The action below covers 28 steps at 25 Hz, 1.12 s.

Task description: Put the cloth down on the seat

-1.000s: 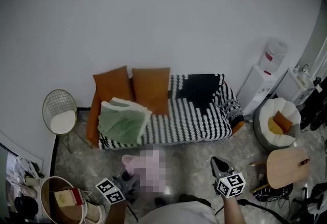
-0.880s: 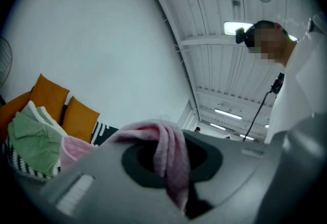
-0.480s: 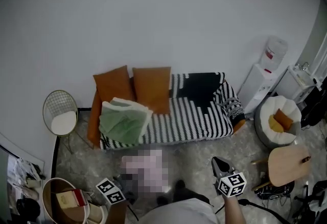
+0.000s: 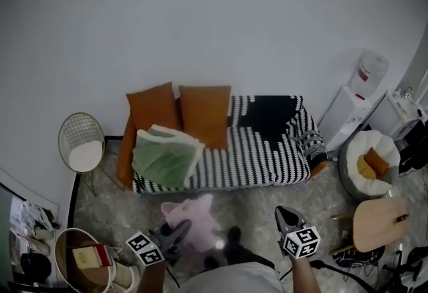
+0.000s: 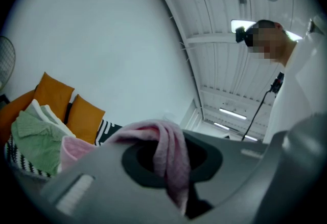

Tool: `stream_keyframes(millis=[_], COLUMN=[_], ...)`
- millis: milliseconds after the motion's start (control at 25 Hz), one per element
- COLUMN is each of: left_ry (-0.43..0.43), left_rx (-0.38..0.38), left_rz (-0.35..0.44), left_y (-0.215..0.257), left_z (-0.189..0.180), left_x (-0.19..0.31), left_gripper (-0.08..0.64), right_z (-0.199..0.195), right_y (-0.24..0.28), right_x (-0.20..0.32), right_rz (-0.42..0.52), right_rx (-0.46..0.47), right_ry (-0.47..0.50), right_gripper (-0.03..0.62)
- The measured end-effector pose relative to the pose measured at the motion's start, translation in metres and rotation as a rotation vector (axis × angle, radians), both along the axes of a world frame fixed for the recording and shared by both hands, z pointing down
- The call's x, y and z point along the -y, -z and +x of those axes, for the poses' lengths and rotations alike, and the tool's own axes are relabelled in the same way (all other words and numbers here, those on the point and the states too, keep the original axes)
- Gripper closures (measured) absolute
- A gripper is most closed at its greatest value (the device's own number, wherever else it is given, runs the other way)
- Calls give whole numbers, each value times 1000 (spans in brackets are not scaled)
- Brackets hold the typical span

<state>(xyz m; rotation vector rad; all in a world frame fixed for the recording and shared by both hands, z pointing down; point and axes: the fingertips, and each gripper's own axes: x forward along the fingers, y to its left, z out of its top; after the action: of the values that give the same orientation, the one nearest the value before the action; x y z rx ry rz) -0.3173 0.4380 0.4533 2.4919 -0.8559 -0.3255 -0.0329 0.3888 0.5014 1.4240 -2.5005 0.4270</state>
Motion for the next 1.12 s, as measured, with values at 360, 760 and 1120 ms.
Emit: stream_keyframes(millis=[360, 760, 1120], left_ry=[26, 55, 87], left_rx=[3, 9, 3], left_rz=[-14, -21, -3], left_y=[-5, -1, 13], left_z=[9, 26, 57], left_x=[56, 134, 203], left_gripper=[512, 514, 514], right_z=[2, 9, 27], right_y=[-6, -16, -24], right_x=[72, 158, 233], right_rz=[-11, -31, -41], right_rx=[0, 9, 22], right_ry=[47, 95, 162], right_gripper=[586, 586, 586])
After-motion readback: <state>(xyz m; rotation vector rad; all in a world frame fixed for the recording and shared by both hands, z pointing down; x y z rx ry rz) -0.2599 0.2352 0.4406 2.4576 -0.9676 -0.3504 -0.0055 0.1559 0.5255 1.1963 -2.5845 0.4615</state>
